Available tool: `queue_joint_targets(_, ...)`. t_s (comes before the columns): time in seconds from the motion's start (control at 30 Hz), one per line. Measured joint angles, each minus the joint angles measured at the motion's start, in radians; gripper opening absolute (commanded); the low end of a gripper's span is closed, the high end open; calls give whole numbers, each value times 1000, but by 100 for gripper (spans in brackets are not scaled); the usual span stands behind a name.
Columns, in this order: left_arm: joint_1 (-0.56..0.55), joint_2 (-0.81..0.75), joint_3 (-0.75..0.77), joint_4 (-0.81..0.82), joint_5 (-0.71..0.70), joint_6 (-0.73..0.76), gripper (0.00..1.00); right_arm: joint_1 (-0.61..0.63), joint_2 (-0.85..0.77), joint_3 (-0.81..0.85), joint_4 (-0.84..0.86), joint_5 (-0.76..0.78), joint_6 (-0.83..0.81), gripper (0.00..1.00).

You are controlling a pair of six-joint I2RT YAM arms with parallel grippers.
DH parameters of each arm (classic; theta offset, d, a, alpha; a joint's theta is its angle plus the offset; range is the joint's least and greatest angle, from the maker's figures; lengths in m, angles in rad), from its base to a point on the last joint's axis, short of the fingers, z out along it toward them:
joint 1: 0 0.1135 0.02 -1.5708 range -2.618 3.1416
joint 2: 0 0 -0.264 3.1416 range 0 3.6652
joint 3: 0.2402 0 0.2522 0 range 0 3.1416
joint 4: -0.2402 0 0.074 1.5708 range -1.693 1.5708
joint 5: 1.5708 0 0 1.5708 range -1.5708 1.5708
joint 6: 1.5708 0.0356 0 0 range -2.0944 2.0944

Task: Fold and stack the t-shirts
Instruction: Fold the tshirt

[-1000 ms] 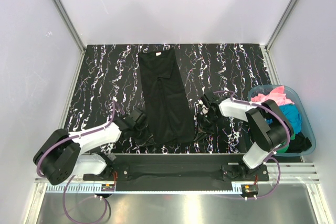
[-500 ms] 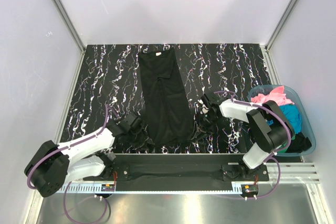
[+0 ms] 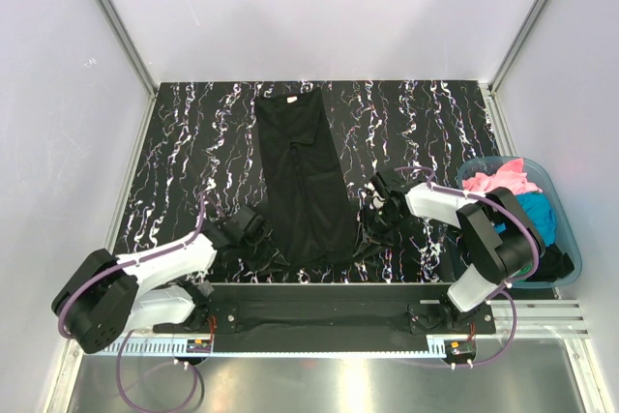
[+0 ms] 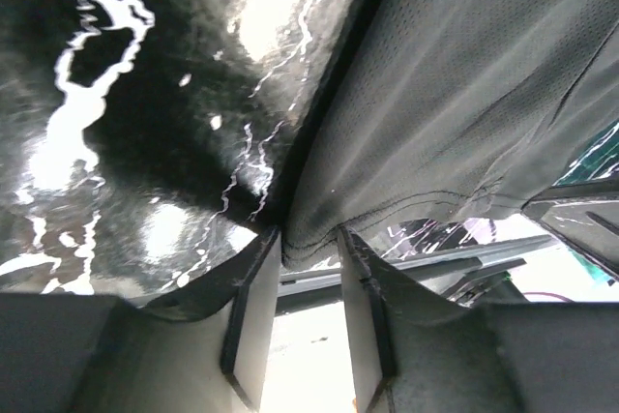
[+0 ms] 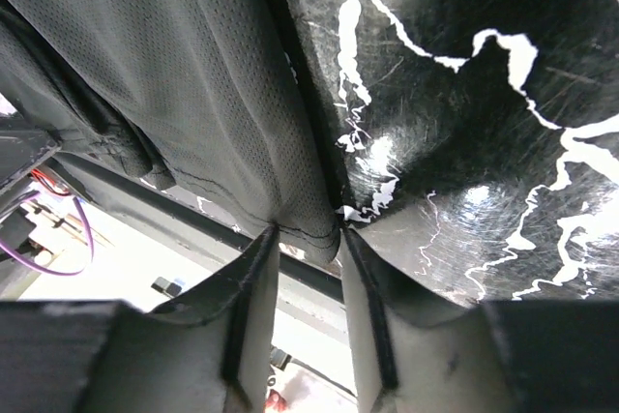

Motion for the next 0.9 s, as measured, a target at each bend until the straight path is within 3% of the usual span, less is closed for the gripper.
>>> queue_joint_targets(0.07, 0, 10, 0, 10, 3, -1, 23, 0, 0, 0, 1, 0, -2, 31)
queue_joint_targets(0.2, 0, 16, 0, 0, 2, 0, 6, 0, 0, 0, 3, -3, -6, 6)
queue_joint_targets(0.27, 0, 11, 0, 2, 0, -1, 0, 0, 0, 0, 4, -4, -6, 0)
queue_joint_targets(0.5, 30, -12, 5, -48, -2, 0, 0, 0, 0, 34, -31, -3, -5, 0)
queue_joint_targets(0.9, 144, 26, 124, -157, 14, 84, 0, 0, 0, 226, -110, -3, -5, 0)
